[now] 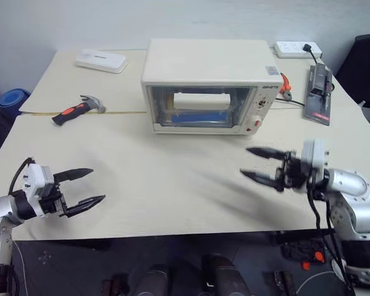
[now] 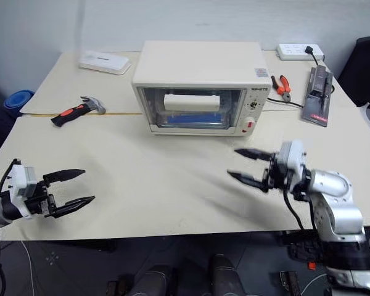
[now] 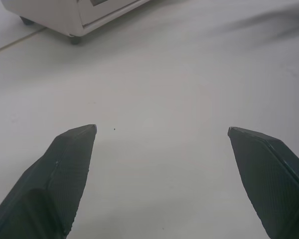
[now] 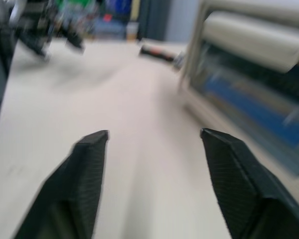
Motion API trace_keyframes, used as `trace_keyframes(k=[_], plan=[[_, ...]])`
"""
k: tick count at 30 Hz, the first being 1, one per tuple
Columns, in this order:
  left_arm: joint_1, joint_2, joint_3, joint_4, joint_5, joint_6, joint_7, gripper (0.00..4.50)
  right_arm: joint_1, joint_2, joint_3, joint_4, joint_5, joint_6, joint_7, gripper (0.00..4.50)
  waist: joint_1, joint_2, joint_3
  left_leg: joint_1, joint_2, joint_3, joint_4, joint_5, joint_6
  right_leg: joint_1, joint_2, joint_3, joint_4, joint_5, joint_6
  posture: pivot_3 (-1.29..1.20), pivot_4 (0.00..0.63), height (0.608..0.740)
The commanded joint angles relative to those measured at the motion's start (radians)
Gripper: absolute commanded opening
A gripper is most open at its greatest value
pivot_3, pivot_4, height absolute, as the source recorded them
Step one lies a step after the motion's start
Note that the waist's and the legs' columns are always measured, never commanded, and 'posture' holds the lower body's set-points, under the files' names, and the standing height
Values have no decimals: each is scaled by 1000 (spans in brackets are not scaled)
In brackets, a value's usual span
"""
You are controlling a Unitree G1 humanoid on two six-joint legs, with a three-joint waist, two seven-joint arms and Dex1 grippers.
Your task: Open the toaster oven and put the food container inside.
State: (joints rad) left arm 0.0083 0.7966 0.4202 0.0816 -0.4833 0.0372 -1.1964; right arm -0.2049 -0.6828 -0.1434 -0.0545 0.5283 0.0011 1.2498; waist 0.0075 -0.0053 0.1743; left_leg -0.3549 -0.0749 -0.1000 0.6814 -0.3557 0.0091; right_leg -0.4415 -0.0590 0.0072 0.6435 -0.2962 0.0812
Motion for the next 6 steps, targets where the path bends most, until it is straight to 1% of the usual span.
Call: trace_keyframes(k=[1, 2, 6], plan=[[25, -39, 11, -96, 8, -28, 75, 4500, 41, -17, -49, 78, -40, -114, 29, 4211, 3, 0, 0, 2, 0, 0, 0, 0, 0, 2, 0, 0, 0, 0, 0, 0, 150, 740], [33, -58, 8, -119, 8, -31, 98, 4500, 50, -14, -56, 107, -52, -140, 23, 4474, 4, 0, 0, 3, 0, 0, 0, 0, 0, 3, 0, 0, 0, 0, 0, 0, 150, 740], [62, -113, 4, -221, -19, 3, 163, 4500, 78, 17, -65, 140, -65, -201, -7, 4474, 4, 0, 0, 3, 1, 0, -1, 0, -1, 2, 1, 0, 0, 0, 0, 0, 150, 740]])
